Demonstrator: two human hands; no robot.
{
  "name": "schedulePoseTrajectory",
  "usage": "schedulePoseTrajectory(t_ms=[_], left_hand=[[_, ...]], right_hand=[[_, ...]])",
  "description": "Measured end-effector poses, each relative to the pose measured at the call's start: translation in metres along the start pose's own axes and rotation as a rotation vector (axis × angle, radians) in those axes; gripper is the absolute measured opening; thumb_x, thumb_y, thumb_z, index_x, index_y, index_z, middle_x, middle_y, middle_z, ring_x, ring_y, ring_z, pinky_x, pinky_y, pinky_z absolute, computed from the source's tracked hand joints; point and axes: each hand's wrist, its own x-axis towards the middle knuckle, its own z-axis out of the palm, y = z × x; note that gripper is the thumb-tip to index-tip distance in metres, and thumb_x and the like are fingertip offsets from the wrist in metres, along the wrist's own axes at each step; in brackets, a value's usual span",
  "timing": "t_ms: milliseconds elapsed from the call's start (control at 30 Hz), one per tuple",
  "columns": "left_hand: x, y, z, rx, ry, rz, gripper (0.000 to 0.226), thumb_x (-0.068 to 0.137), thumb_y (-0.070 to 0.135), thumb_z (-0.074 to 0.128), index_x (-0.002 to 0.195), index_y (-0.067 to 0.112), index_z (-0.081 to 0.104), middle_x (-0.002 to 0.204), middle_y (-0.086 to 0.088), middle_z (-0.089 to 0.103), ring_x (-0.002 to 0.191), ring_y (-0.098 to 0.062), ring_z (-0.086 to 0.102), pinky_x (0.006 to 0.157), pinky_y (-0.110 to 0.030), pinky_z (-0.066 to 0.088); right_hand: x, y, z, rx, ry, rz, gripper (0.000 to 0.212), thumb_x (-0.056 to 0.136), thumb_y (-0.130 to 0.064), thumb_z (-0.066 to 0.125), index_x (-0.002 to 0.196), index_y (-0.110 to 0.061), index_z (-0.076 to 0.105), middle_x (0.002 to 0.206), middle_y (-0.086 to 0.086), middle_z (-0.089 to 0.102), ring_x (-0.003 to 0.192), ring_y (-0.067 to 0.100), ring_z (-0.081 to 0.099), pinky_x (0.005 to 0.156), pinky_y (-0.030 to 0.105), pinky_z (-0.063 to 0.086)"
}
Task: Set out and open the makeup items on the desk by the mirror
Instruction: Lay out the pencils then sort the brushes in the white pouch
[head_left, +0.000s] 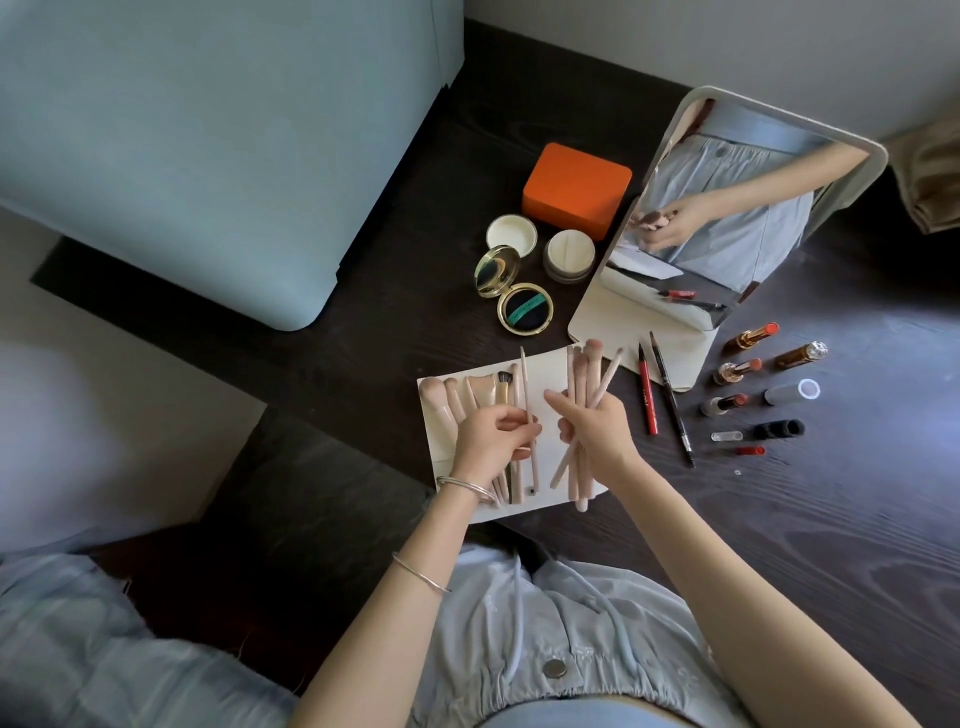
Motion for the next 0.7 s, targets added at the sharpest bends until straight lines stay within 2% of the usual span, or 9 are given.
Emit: schedulePoseTrajectory(t_ms=[67, 167, 267, 433, 567, 633, 700], left_hand=[[0.0, 0.002, 0.001, 0.0, -0.015, 0.011, 0.019, 0.086, 0.011, 0.067, 0.102, 0.002, 0.069, 0.085, -0.006, 0.068, 0.077, -0.011, 0.065, 0.063, -0.017, 0.057], [0.001, 0.004, 0.004, 0.07, -0.01, 0.037, 0.017, 0.087, 0.015, 0.067, 0.101, 0.007, 0.071, 0.087, -0.004, 0.069, 0.081, -0.015, 0.068, 0.066, -0.021, 0.058], [0.001, 0.001, 0.003, 0.108, -0.012, 0.044, 0.02, 0.088, 0.017, 0.066, 0.104, 0.007, 0.071, 0.088, -0.005, 0.069, 0.079, -0.014, 0.068, 0.068, -0.023, 0.059], [0.001, -0.007, -0.002, 0.108, 0.03, -0.007, 0.019, 0.093, 0.015, 0.057, 0.105, 0.006, 0.069, 0.083, -0.005, 0.068, 0.074, -0.015, 0.067, 0.071, -0.029, 0.059], [0.001, -0.01, -0.007, 0.147, 0.002, -0.057, 0.023, 0.093, 0.003, 0.049, 0.106, 0.007, 0.068, 0.082, -0.003, 0.067, 0.075, -0.014, 0.065, 0.066, -0.022, 0.058], [0.003, -0.012, -0.007, 0.174, -0.01, -0.06, 0.026, 0.093, 0.002, 0.048, 0.107, 0.009, 0.068, 0.083, -0.002, 0.067, 0.076, -0.014, 0.065, 0.065, -0.02, 0.057], [0.004, -0.013, -0.006, 0.2, -0.024, -0.058, 0.025, 0.092, 0.004, 0.049, 0.106, 0.011, 0.069, 0.084, -0.002, 0.067, 0.077, -0.013, 0.065, 0.065, -0.02, 0.057]], right_hand=[[-0.003, 0.001, 0.003, -0.125, -0.053, -0.016, 0.016, 0.079, -0.02, 0.075, 0.07, -0.012, 0.065, 0.058, 0.002, 0.057, 0.051, 0.012, 0.048, 0.055, 0.026, 0.043], [-0.001, 0.004, 0.008, -0.15, -0.048, 0.014, 0.015, 0.078, -0.021, 0.076, 0.072, -0.01, 0.067, 0.061, 0.003, 0.059, 0.052, 0.013, 0.049, 0.054, 0.026, 0.043], [0.006, 0.007, 0.007, -0.207, -0.044, 0.051, 0.021, 0.077, -0.022, 0.076, 0.075, -0.003, 0.066, 0.06, 0.006, 0.057, 0.052, 0.014, 0.049, 0.053, 0.025, 0.042], [0.013, 0.017, 0.011, -0.287, 0.026, 0.082, 0.029, 0.079, -0.022, 0.075, 0.063, -0.009, 0.054, 0.055, 0.003, 0.048, 0.049, 0.014, 0.044, 0.049, 0.023, 0.038], [0.014, 0.024, 0.015, -0.4, 0.052, 0.067, 0.032, 0.078, -0.029, 0.074, 0.065, -0.006, 0.056, 0.056, 0.004, 0.049, 0.051, 0.017, 0.046, 0.052, 0.028, 0.038], [0.014, 0.026, 0.017, -0.429, 0.064, 0.069, 0.034, 0.078, -0.03, 0.074, 0.061, -0.007, 0.055, 0.055, 0.003, 0.049, 0.05, 0.016, 0.045, 0.05, 0.027, 0.036], [0.015, 0.027, 0.019, -0.468, 0.079, 0.076, 0.032, 0.077, -0.032, 0.073, 0.068, -0.003, 0.062, 0.058, 0.004, 0.052, 0.052, 0.016, 0.047, 0.048, 0.026, 0.035]])
